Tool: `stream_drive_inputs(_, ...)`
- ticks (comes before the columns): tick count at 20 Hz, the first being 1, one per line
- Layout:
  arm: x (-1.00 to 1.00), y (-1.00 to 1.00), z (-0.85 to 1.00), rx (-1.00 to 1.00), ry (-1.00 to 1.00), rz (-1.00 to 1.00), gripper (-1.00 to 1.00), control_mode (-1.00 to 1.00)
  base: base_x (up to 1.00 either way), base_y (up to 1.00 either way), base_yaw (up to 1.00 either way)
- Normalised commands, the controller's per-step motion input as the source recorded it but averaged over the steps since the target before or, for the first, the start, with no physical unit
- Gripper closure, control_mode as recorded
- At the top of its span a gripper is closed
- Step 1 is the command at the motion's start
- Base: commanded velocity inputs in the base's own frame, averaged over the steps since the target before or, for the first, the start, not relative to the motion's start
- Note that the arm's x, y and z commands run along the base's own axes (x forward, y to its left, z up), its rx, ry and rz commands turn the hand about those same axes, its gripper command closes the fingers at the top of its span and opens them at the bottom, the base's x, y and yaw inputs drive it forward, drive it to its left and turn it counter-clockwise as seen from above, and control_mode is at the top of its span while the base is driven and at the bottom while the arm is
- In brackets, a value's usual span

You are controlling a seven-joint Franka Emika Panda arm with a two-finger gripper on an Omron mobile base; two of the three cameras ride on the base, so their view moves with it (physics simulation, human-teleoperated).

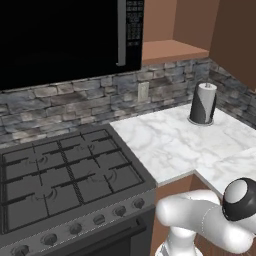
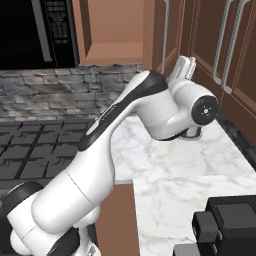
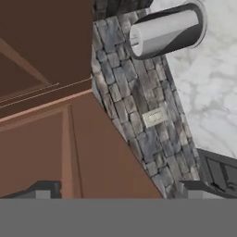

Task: Close all open cabinet doors.

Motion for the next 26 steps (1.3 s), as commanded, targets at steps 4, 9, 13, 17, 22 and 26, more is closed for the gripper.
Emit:
stream_drive_inputs(4,0.22,0.18,0.09,0.03,-0.02,0.09,-1.00,-1.00,0.00,0.00,0.00)
stream_drive_inputs(9,0.17,0.30,0.16,0.00,-0.07,0.07,-1.00,-1.00,0.00,0.00,0.00)
stream_drive_inputs(13,0.07,0.38,0.15,0.00,-0.10,0.05,-1.00,-1.00,0.00,0.00,0.00)
stream_drive_inputs(17,0.05,0.45,0.06,0.00,-0.08,0.02,-1.00,-1.00,0.00,0.00,0.00)
stream_drive_inputs(22,0.06,0.66,0.00,-0.02,-0.07,0.00,-1.00,-1.00,0.00,0.00,0.00)
stream_drive_inputs(26,0.16,0.65,0.00,-0.02,-0.04,0.00,-1.00,-1.00,0.00,0.00,0.00)
